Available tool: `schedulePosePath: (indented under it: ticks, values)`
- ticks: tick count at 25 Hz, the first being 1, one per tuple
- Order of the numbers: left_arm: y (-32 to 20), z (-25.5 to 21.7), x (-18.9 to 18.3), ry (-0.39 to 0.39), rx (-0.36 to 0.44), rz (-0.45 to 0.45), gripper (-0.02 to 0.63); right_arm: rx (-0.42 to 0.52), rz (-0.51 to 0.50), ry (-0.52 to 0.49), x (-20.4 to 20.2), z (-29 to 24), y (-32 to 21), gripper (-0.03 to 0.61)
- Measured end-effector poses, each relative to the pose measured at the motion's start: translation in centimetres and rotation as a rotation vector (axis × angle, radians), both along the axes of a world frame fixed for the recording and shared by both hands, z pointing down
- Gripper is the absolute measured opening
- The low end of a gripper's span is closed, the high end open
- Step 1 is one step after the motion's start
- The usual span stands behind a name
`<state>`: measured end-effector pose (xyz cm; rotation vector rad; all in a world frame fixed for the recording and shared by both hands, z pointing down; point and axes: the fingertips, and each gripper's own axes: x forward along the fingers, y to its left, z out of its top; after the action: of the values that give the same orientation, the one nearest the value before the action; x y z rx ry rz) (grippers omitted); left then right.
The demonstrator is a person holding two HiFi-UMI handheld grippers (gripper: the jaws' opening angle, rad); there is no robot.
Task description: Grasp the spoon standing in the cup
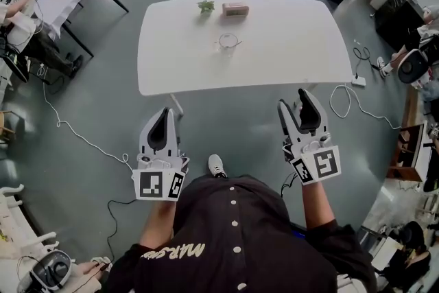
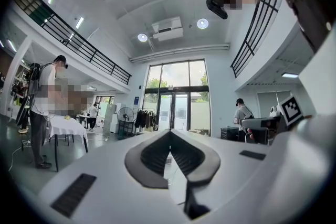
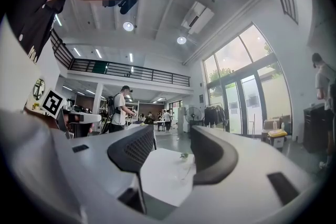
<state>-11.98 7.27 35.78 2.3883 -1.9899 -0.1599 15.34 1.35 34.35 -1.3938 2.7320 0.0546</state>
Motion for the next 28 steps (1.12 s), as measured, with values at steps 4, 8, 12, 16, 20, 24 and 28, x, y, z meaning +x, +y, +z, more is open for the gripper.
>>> schedulePosePath:
  ticks: [4,8,12,16,20,24,28]
  values:
    - [-1.3,-0.2,-1.4,-0.005,0.003,0.015,0.009,0.001,0.021,-0.01,-1.2,0.1,-1.2,0.206]
    - [-2.3,-0.3,-2.5,-0.022,0.006,0.039,0.009,0.0,0.033,-0.016,-2.4,0.2,-1.5,0.206]
    - [-3.0,-0.1,-3.5,-0.029,-0.004,0.047,0.009,-0.018,0.037,0.001,-3.0,0.9,-2.0,0.204]
    - [-3.8,0.6,-3.9,-0.015,-0.02,0.045,0.009,-0.03,0.053,-0.003,-2.8,1.1,-2.9,0.202]
    - [-4.6,1.2,-3.5,-0.005,-0.029,0.05,0.009,-0.019,0.047,-0.009,-3.1,1.0,-3.7,0.198]
    - [-6.3,1.2,-3.3,-0.003,-0.035,0.046,0.009,-0.036,0.045,-0.008,-3.0,1.3,-5.7,0.196]
    - [-8.7,0.9,-3.3,-0.011,-0.029,0.049,0.009,-0.031,0.044,-0.021,-3.1,1.0,-8.1,0.193]
